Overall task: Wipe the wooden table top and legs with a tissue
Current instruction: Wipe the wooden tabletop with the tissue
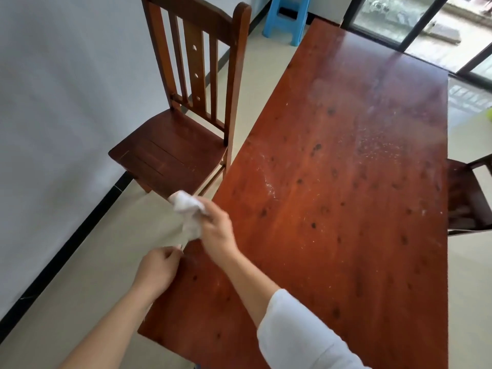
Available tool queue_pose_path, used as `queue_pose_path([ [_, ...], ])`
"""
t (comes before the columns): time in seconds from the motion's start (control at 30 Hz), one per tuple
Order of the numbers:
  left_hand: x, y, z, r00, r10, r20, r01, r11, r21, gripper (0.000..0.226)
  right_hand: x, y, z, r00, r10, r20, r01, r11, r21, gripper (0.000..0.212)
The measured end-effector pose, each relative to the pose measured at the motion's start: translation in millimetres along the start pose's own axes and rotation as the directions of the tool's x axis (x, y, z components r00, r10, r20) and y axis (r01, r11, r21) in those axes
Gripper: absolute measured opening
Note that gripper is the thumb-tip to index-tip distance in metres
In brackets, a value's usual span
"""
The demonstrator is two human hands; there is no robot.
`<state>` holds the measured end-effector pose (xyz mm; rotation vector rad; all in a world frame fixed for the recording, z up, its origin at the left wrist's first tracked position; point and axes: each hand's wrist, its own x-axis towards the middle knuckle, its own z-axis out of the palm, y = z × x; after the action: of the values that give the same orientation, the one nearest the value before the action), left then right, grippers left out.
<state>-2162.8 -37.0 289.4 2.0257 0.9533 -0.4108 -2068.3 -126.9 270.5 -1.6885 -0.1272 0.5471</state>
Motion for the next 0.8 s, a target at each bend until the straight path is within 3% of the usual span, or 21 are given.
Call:
queue_pose_path([
  [0.1,21,34,6,0.999,0.029,-0.03,-0.028,0.999,0.039,0.036,41,-12,-73,0.957,0.013,-0.288,0.018,0.994,0.104,0.048],
  [0.2,46,68,22,0.995,0.104,-0.013,-0.102,0.992,0.072,0.044,71,-19,-163,0.841,-0.022,-0.541,-0.02,0.997,-0.072,0.039],
  [0.33,69,92,38,0.994,0.104,-0.028,-0.101,0.989,0.109,0.043,88,-2,-252,0.687,0.023,-0.726,-0.33,0.9,-0.284,0.042],
  [0.4,73,90,39,0.993,0.102,-0.056,-0.097,0.991,0.095,0.042,92,19,-251,0.677,-0.019,-0.736,-0.427,0.805,-0.413,0.044],
  [0.47,73,85,40,0.991,0.111,-0.071,-0.106,0.992,0.072,0.041,90,35,-206,0.763,-0.133,-0.633,-0.328,0.764,-0.555,0.048],
  [0.57,75,82,39,0.99,0.117,-0.079,-0.112,0.992,0.061,0.039,82,24,-107,0.946,-0.225,-0.235,0.003,0.729,-0.684,0.054],
  [0.63,79,80,38,0.99,0.121,-0.066,-0.115,0.989,0.088,0.035,82,7,-62,0.984,-0.18,-0.015,0.138,0.805,-0.577,0.051],
  [0.7,83,78,36,0.991,0.131,-0.028,-0.126,0.983,0.134,0.03,88,-9,-42,0.98,-0.08,0.183,0.153,0.888,-0.434,0.045],
  [0.73,84,78,36,0.993,0.12,-0.014,-0.116,0.983,0.141,0.029,91,-17,-39,0.968,-0.064,0.244,0.159,0.907,-0.391,0.044],
  [0.8,87,80,37,0.995,0.098,-0.011,-0.095,0.984,0.149,0.033,100,-25,-44,0.972,-0.092,0.216,0.161,0.931,-0.329,0.043],
])
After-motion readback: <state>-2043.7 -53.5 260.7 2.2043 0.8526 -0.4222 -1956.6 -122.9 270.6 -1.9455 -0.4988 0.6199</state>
